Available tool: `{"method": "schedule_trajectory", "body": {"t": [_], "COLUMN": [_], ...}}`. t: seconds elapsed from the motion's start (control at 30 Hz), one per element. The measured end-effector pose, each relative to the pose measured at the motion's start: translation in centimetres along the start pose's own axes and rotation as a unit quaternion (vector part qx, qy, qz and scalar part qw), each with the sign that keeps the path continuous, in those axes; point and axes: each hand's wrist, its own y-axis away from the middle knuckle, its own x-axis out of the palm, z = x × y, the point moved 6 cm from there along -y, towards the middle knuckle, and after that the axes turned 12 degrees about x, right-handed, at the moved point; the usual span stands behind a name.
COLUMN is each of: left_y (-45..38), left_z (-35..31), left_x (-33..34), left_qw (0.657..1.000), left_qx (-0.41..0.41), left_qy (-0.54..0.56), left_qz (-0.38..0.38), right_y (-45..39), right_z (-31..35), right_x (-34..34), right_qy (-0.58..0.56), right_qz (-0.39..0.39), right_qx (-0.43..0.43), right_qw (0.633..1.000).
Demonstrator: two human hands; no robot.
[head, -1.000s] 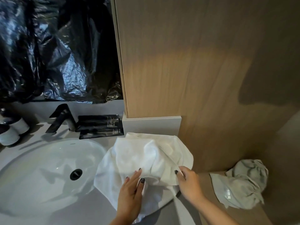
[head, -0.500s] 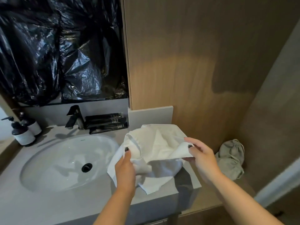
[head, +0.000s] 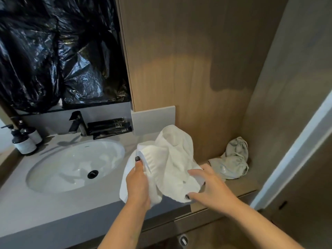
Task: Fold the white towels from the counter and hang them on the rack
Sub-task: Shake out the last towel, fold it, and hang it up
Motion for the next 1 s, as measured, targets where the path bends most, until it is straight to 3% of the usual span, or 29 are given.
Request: {"method": "schedule_trajectory", "body": {"t": [0.2, 0.33, 0.5, 0.63, 0.73, 0.83, 1.0], "left_y": [5.3, 10.7, 18.3, 23.2, 23.4, 22.5, 20.7], "left_z": [0.1, 1.4, 5.2, 7.9, 8.7, 7.9, 3.8], "left_x": [4.5, 8.5, 12.5, 13.4, 12.7, 11.6, 10.2], "left_qw": [0.996, 0.990, 0.981, 0.970, 0.968, 0.975, 0.977], "left_qx": [-0.033, -0.047, -0.074, -0.017, 0.006, 0.025, 0.096], "left_qy": [0.055, 0.064, -0.046, -0.117, -0.156, -0.177, -0.170], "left_qz": [0.063, 0.119, 0.176, 0.214, 0.198, 0.132, 0.087], "right_y": [4.0, 8.4, 13.6, 17.1, 18.9, 19.5, 19.4], "right_z": [-2.5, -6.5, -14.5, -19.2, -20.4, -20.4, -19.9], "right_x": [-2.6, -6.9, -11.5, -14.6, -16.7, -17.8, -19.7], "right_qy": [0.209, 0.257, 0.178, 0.040, 0.005, 0.018, -0.002], "right_qz": [0.015, -0.067, -0.147, -0.218, -0.256, -0.264, -0.322], "right_qx": [-0.062, -0.108, -0.065, -0.004, 0.001, -0.007, 0.008], "right_qw": [0.976, 0.958, 0.971, 0.975, 0.967, 0.964, 0.947]}}
